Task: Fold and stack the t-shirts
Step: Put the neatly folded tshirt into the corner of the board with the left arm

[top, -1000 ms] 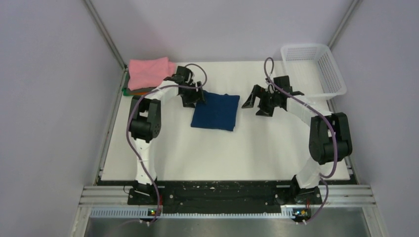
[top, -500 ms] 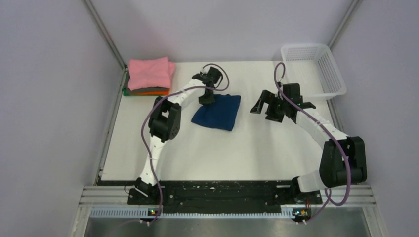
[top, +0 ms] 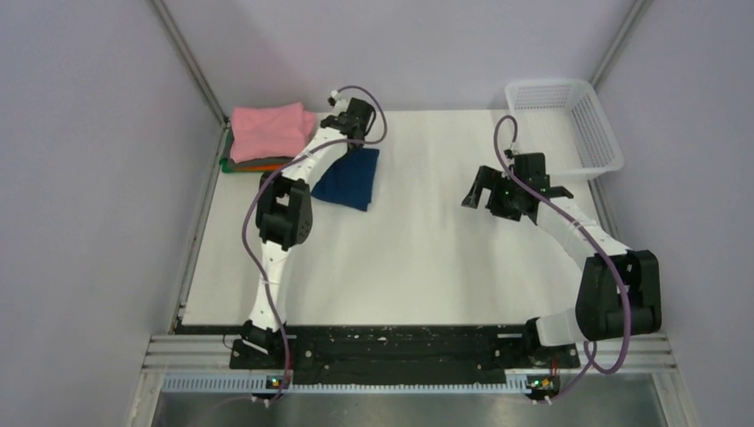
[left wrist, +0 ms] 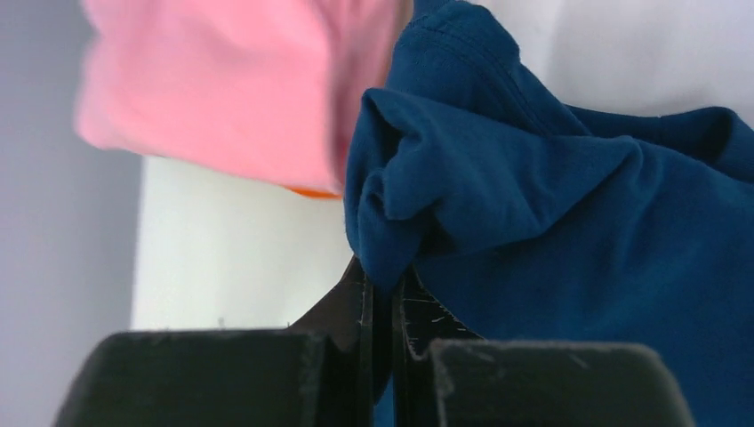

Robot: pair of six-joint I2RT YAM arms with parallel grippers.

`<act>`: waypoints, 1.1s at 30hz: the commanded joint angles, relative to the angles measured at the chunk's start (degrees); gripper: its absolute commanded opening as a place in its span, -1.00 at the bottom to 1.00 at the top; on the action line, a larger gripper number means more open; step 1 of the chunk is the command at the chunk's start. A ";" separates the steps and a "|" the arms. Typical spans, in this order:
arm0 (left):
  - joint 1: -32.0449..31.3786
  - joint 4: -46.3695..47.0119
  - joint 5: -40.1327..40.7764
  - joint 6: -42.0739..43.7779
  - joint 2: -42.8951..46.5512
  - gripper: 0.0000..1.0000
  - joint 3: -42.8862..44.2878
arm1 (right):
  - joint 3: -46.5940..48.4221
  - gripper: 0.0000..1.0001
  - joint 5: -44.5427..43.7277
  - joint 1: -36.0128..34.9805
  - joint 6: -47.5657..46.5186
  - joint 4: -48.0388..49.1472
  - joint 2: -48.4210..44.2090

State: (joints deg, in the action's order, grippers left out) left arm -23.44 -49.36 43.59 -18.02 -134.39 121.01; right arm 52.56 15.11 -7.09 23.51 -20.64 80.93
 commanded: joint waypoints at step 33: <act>12.31 19.67 -6.91 23.83 11.79 -1.00 15.09 | 2.15 0.97 2.56 6.83 -2.24 3.53 -0.75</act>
State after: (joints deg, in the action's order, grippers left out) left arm -14.11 -30.35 41.95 10.52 -126.76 133.47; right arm 52.62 17.06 -0.84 21.10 -19.25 79.79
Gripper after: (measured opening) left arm 0.057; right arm 0.985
